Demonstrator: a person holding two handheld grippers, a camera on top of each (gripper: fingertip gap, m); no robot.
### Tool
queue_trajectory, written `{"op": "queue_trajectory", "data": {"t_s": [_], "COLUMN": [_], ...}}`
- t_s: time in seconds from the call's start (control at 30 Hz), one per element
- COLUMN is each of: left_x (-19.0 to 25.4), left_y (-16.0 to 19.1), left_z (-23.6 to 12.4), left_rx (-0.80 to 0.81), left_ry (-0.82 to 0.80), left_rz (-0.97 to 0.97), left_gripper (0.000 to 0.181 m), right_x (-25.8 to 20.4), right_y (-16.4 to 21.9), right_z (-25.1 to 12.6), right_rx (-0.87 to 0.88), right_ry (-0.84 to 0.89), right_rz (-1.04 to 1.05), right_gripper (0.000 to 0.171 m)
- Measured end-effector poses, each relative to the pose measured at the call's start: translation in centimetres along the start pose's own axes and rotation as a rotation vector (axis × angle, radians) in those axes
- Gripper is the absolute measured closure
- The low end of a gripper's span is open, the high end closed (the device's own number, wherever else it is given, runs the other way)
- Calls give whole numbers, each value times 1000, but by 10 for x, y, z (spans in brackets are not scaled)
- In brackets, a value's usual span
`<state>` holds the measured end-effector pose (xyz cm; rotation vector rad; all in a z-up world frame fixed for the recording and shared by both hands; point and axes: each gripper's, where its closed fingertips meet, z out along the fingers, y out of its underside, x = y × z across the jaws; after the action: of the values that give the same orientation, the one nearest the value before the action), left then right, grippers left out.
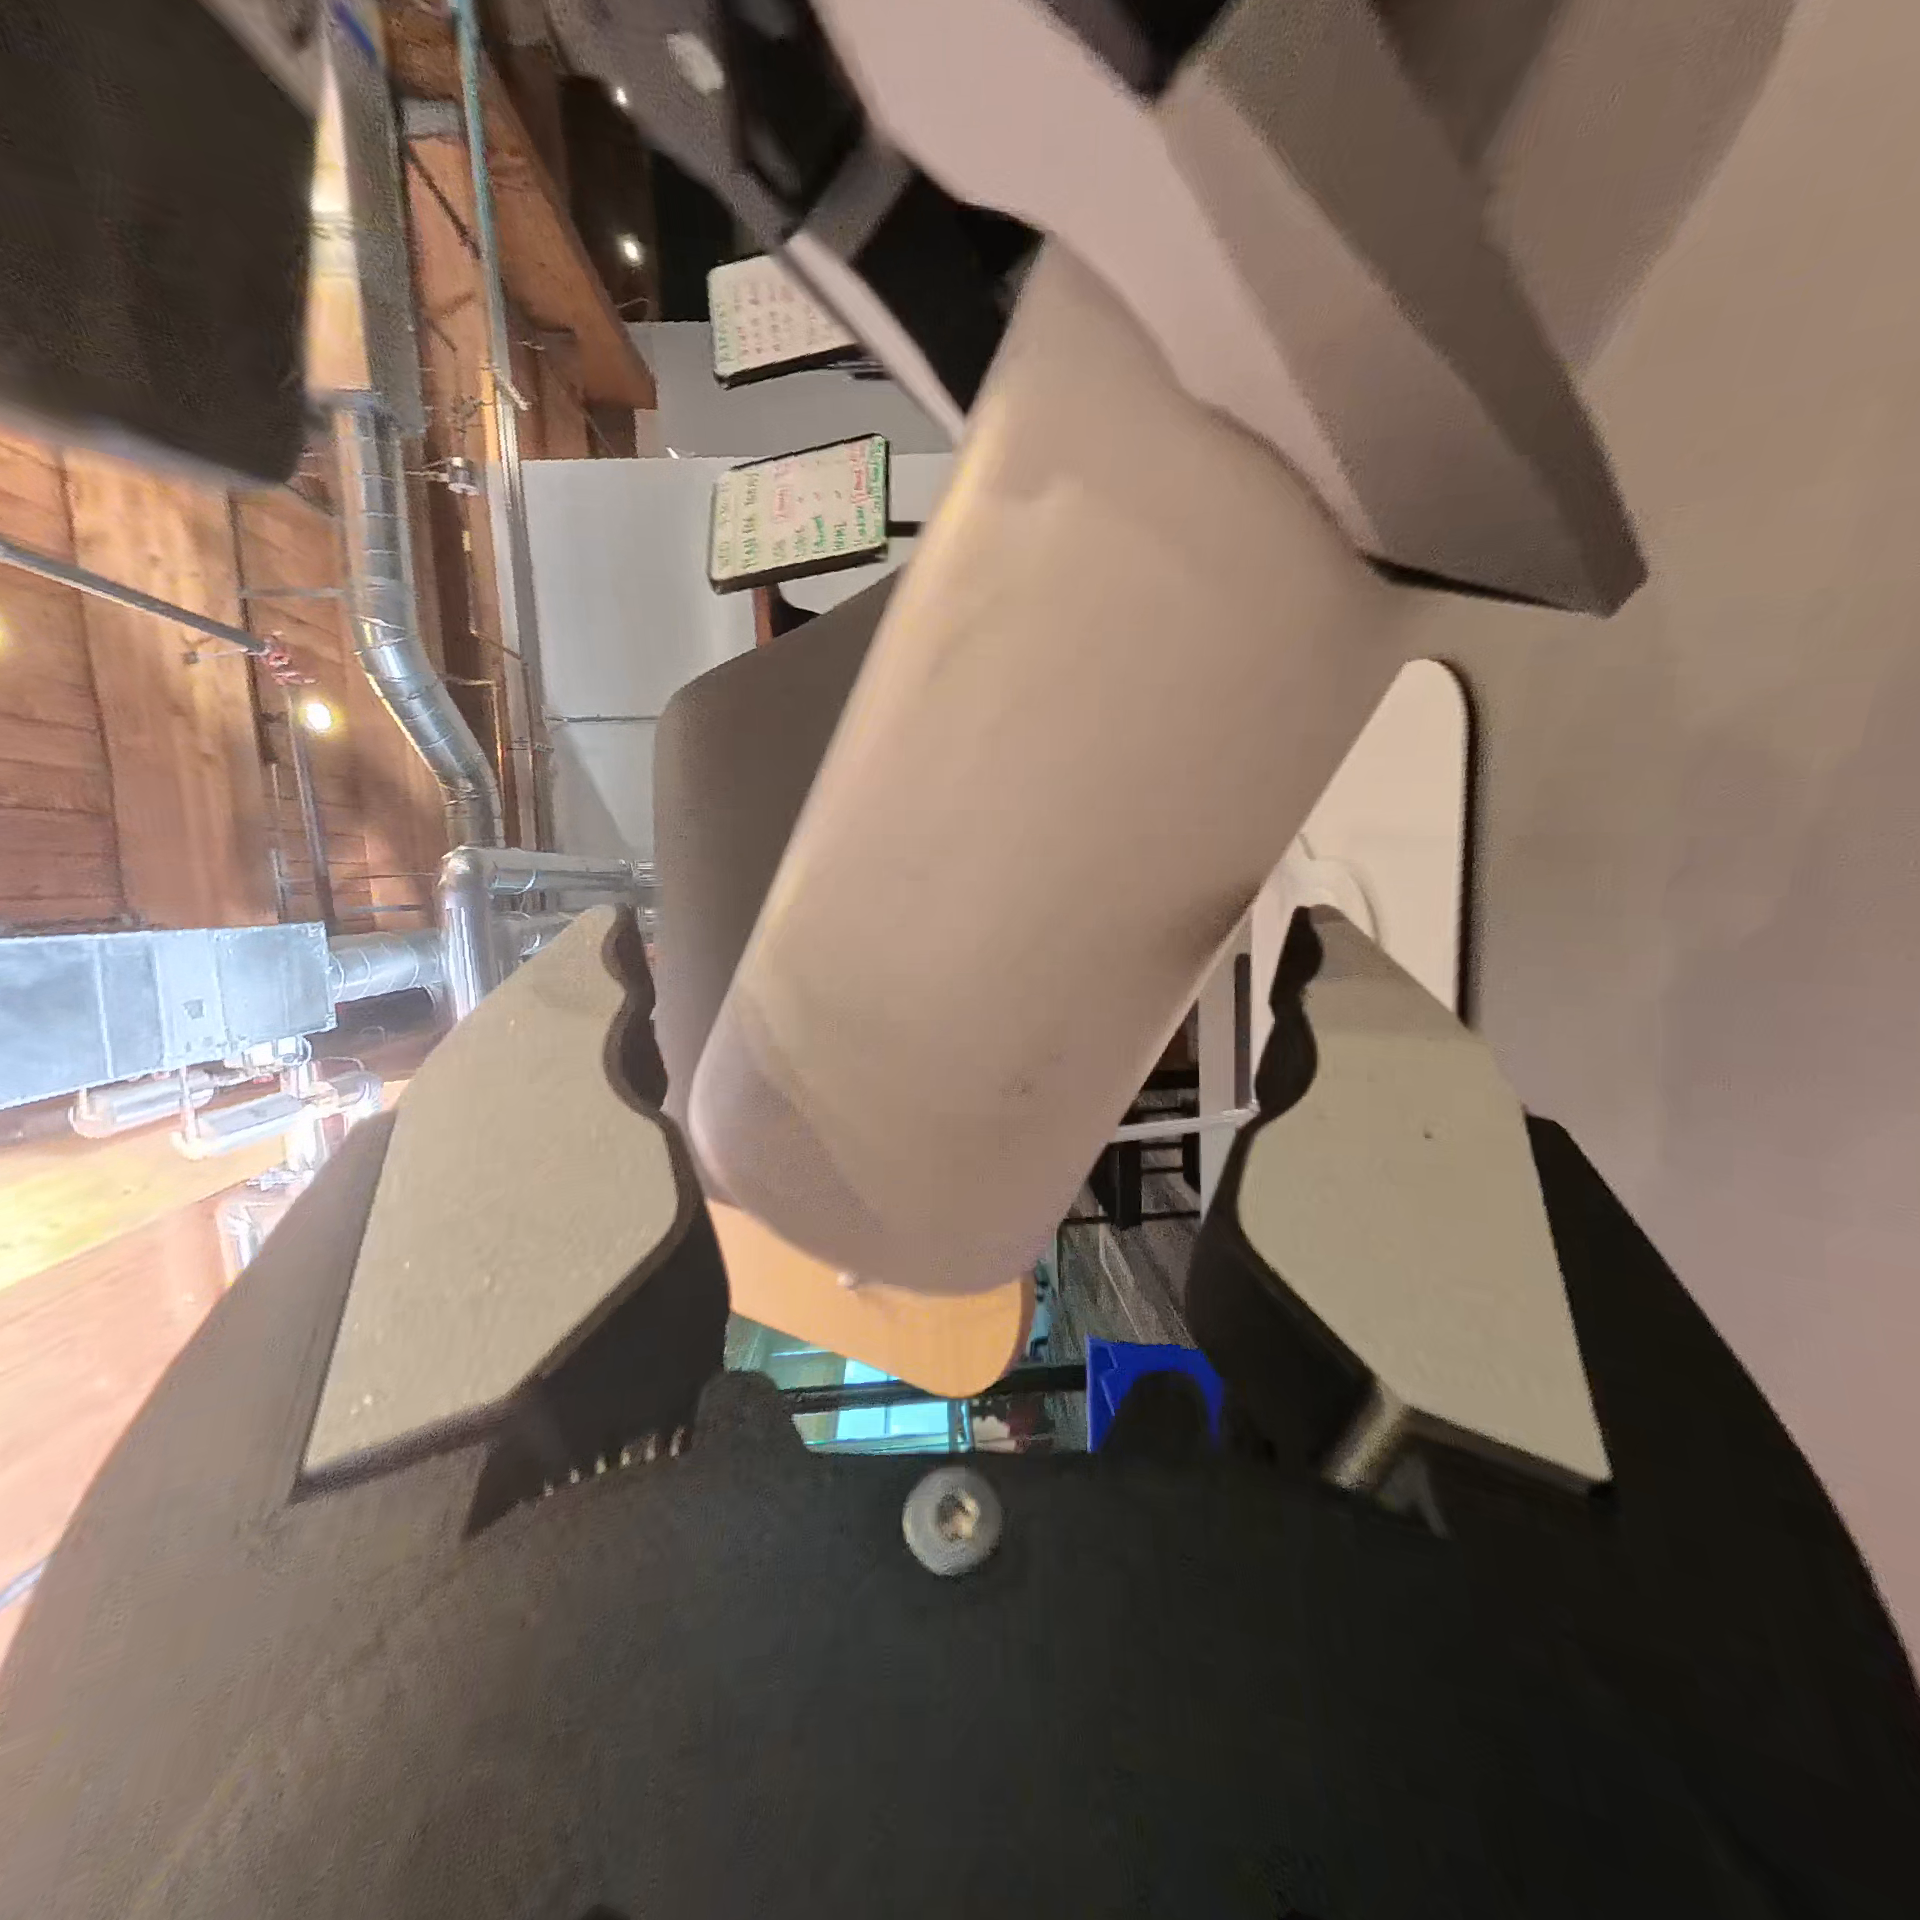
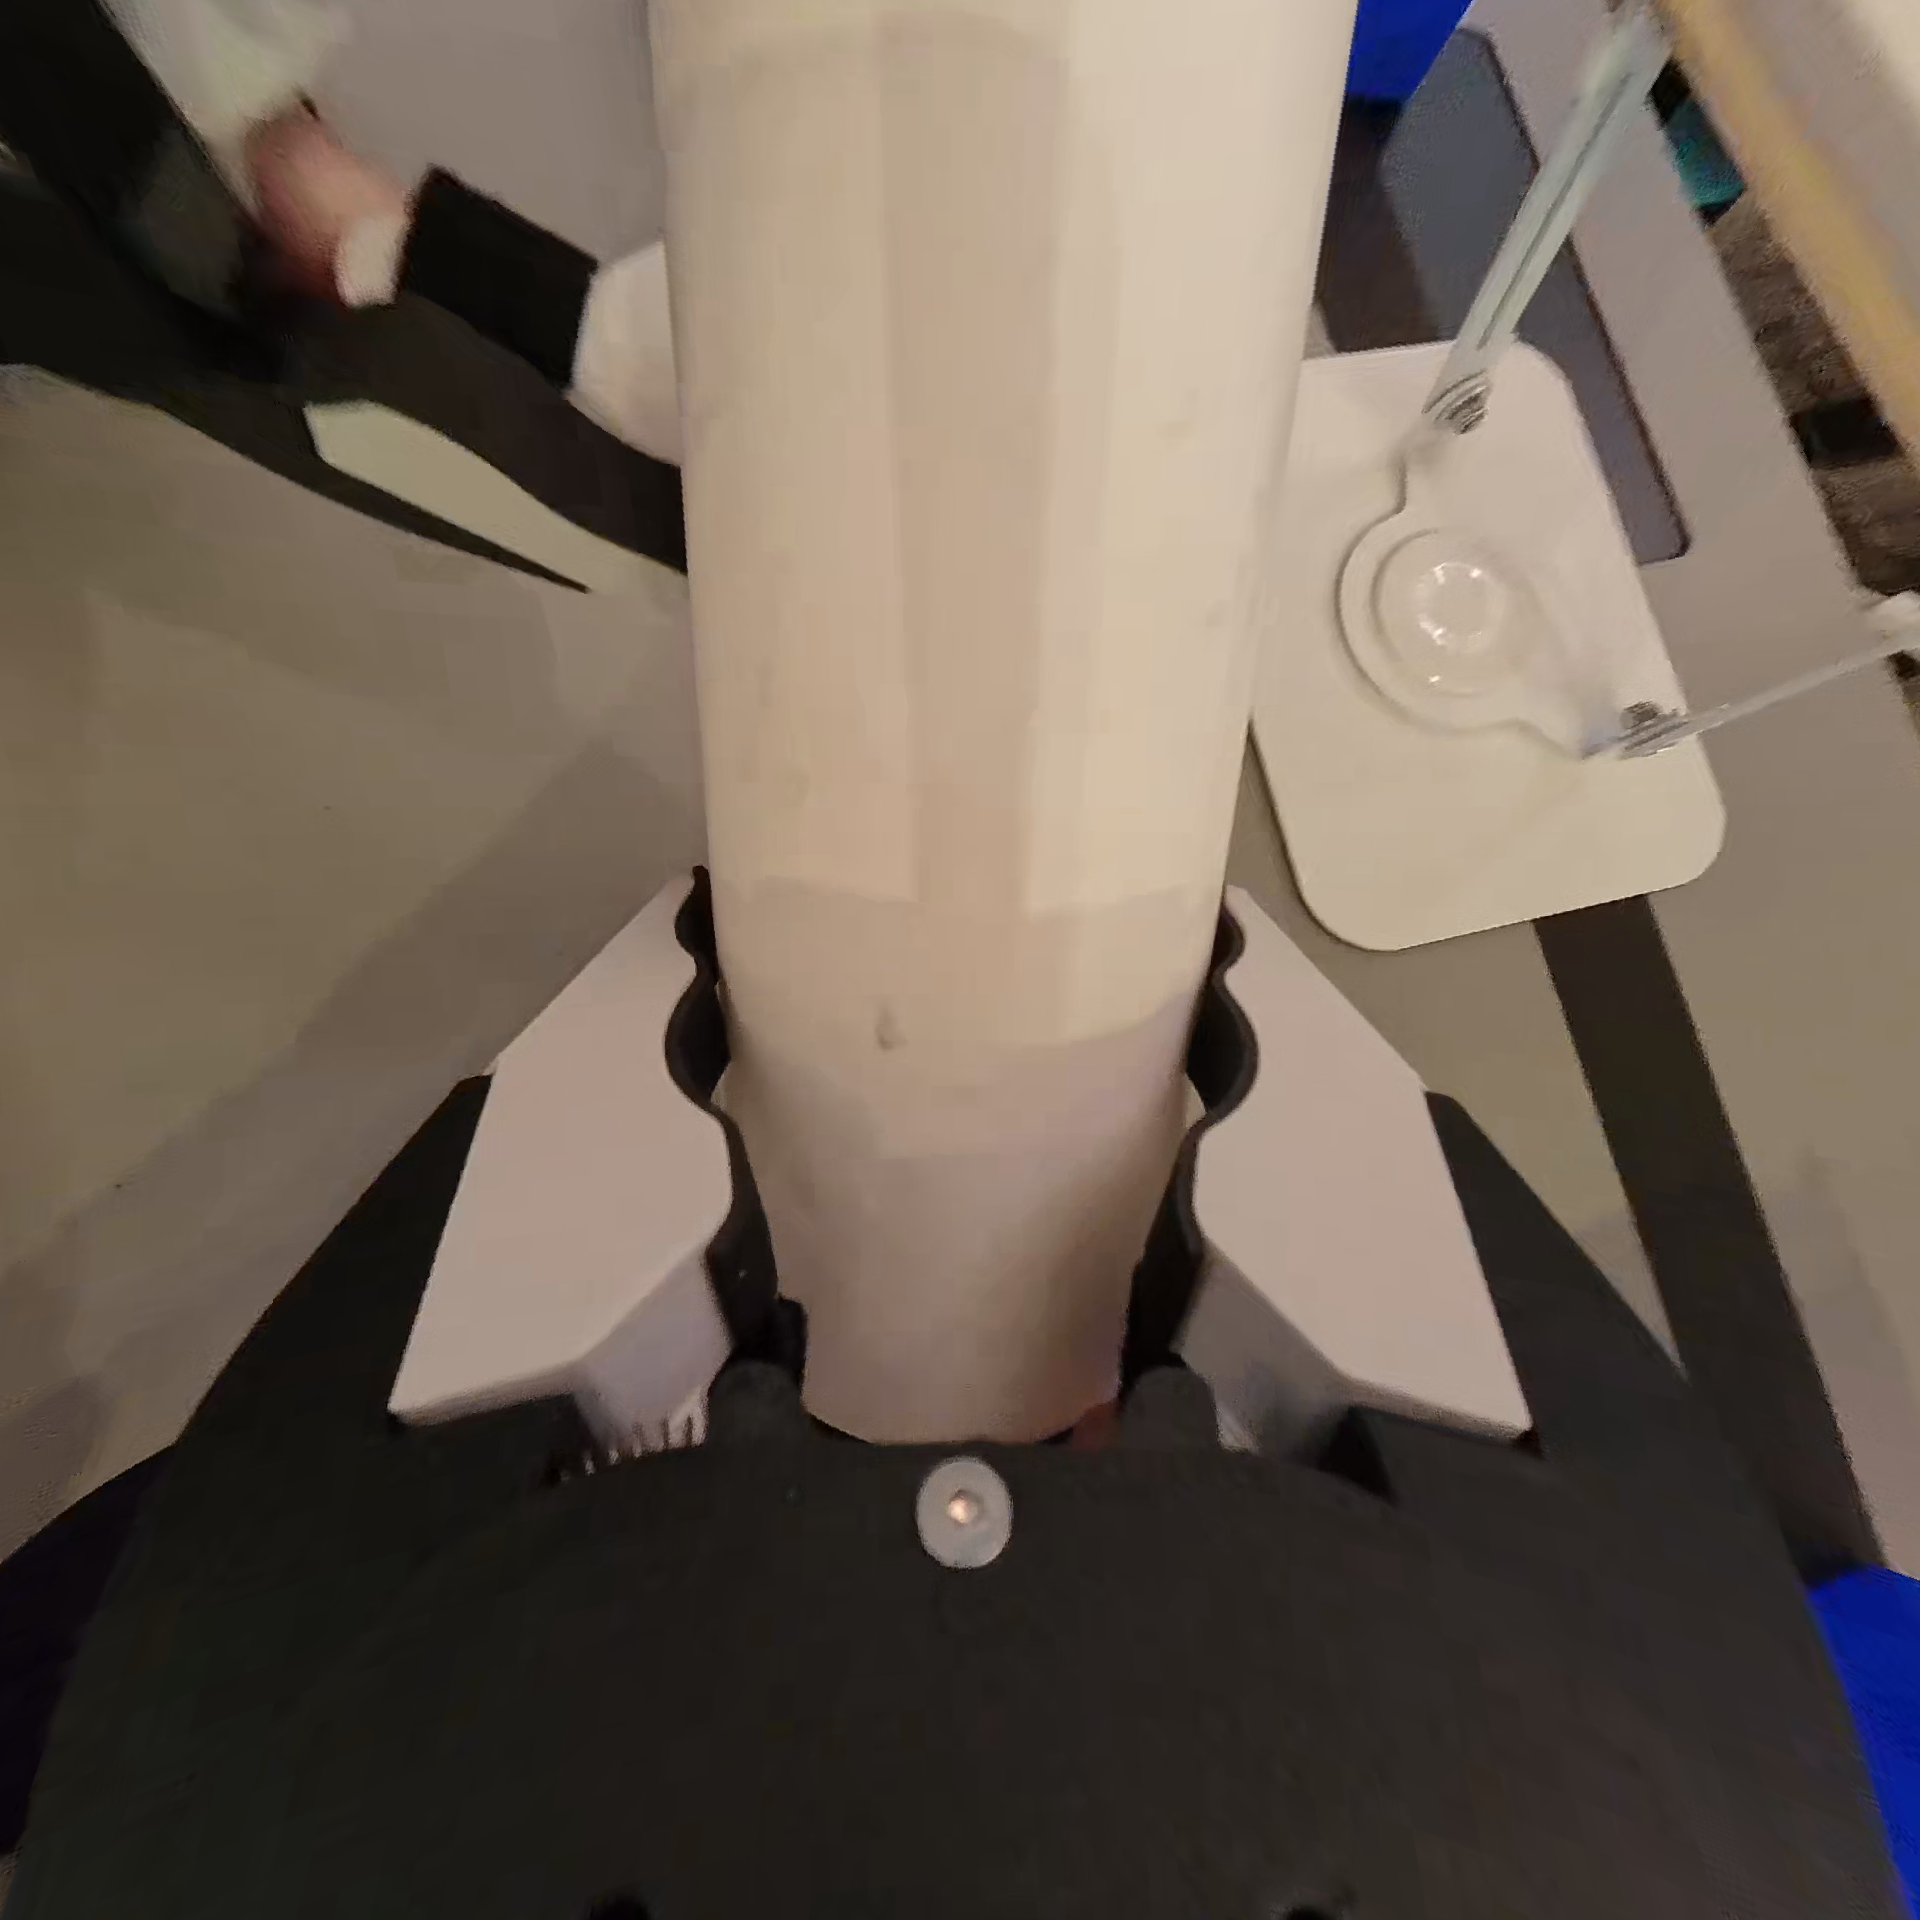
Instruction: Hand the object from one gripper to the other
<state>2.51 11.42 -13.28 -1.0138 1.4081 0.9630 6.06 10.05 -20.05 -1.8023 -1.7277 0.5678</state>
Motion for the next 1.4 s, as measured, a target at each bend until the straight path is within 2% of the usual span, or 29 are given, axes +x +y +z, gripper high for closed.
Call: {"op": "queue_trajectory", "data": {"t_s": [0.17, 0.33, 1.03, 1.2, 1.4], "left_x": [31, 60, 73, 68, 52], "left_y": [-4, -12, -18, -12, -5], "left_z": [17, 20, 20, 21, 19], "left_rx": [-27, -25, -26, -24, -2], "left_ry": [3, 34, 64, 49, 23], "left_rz": [59, 172, 96, 55, -45], "left_gripper": [64, 87, 90, 91, 90], "right_x": [-18, -19, -24, -22, -19], "right_y": [18, 29, 43, 33, -2], "right_z": [15, 20, 17, 13, -12], "right_rx": [-99, -173, -278, -246, -102], "right_ry": [-104, -105, -92, -52, 45], "right_rz": [20, 31, 24, -13, -104], "right_gripper": [82, 84, 80, 75, 69]}}
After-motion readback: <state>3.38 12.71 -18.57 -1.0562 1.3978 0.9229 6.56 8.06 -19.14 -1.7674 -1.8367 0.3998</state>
